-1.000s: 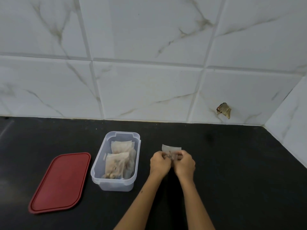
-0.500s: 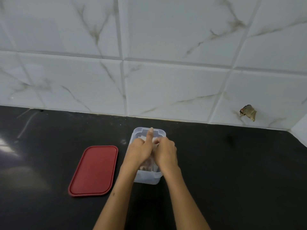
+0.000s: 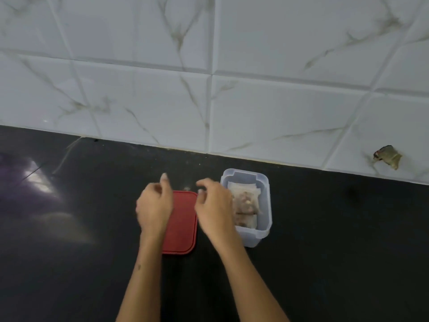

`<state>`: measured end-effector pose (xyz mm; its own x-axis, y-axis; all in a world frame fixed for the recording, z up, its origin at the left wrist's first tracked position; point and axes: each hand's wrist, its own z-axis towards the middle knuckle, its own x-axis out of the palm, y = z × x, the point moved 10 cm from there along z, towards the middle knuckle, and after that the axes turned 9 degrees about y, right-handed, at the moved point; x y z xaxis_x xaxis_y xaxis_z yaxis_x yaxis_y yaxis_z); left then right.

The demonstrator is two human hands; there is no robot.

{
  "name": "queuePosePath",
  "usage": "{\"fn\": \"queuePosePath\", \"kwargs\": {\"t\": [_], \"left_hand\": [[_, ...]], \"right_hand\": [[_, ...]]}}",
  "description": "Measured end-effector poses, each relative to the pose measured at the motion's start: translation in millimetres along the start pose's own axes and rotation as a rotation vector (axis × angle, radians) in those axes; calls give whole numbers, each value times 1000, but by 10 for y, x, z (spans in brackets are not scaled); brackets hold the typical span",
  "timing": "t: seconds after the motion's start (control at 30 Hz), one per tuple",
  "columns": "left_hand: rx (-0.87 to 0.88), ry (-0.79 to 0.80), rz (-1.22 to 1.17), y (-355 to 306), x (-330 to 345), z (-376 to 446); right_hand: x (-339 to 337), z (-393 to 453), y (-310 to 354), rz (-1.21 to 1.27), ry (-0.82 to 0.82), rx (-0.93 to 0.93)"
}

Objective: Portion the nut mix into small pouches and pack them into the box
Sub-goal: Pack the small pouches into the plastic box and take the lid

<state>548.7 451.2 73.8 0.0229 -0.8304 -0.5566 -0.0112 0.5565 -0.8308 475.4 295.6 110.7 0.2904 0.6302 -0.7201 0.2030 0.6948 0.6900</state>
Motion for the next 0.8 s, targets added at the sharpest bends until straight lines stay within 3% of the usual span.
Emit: {"fn": "queuePosePath", "kwargs": {"t": [0.1,0.17,0.3,0.4,0.47,0.57,0.7,0.8], "left_hand": [[-265,100,146,716,17,90],[-376,177,177,1034,75,80],[-416,247,124,1114,145,26],[-423,235,-102,1119,110,53],[-330,194,-297,940,-14,111],[-101,252,-503,383,-72,74],[294,247,-441,-411,-49,-176],[468,276,-292,-734,170,-337]], "right_hand": [[789,-44,-128,-47,293,119],[1111,-93,-311,-151,402,244],[1350,-173,-462,-208,440,347],[1298,-166,-390,-123,382,364],[1207,-125,-315,18,343,354],[1041,-66,-33,510,345,251],[570,-57,212,1008,354,142],[201,-116,-50,1283,347,208]]}}
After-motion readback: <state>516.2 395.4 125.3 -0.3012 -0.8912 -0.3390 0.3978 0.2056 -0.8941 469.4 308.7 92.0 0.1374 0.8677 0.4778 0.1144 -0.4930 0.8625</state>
